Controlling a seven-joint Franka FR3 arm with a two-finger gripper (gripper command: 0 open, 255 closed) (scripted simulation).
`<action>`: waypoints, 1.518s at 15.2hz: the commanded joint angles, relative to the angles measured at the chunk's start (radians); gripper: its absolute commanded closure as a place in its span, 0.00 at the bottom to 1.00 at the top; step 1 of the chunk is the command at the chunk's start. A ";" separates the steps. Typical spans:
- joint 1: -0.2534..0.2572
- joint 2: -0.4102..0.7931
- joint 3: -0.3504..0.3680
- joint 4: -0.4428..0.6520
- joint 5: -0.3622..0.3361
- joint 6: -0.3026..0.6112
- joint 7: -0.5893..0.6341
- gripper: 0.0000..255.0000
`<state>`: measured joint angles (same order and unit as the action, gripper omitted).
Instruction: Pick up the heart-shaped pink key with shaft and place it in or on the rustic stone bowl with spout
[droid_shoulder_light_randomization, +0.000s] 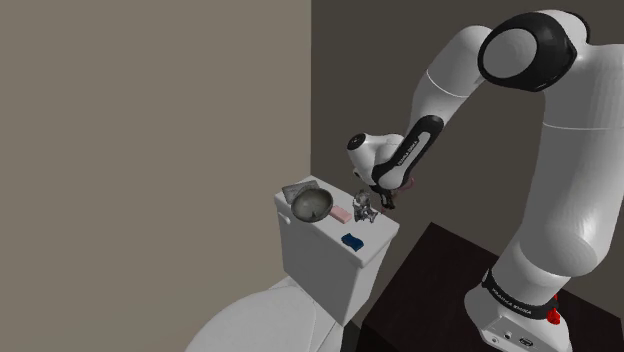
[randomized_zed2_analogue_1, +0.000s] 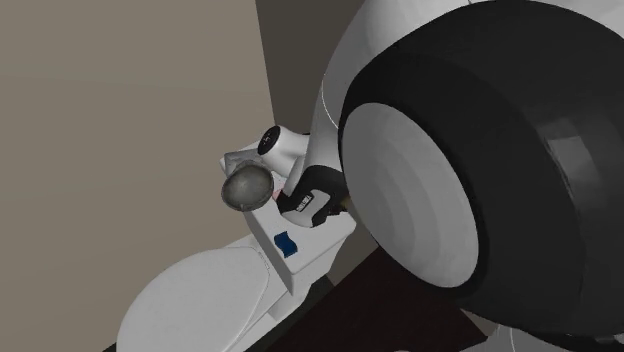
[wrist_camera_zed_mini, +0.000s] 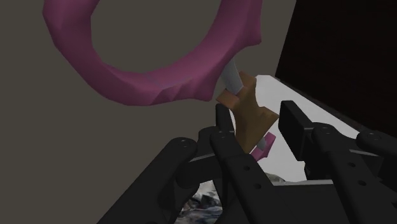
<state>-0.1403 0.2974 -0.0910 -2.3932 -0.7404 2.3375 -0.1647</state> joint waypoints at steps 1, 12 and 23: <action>0.000 -0.027 0.004 -0.003 0.013 -0.021 -0.018 1.00; 0.001 -0.170 0.018 -0.015 0.074 -0.133 -0.108 1.00; 0.008 -0.293 0.027 0.002 0.126 -0.255 -0.192 1.00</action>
<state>-0.1324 0.0139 -0.0640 -2.3917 -0.6171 2.0912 -0.3495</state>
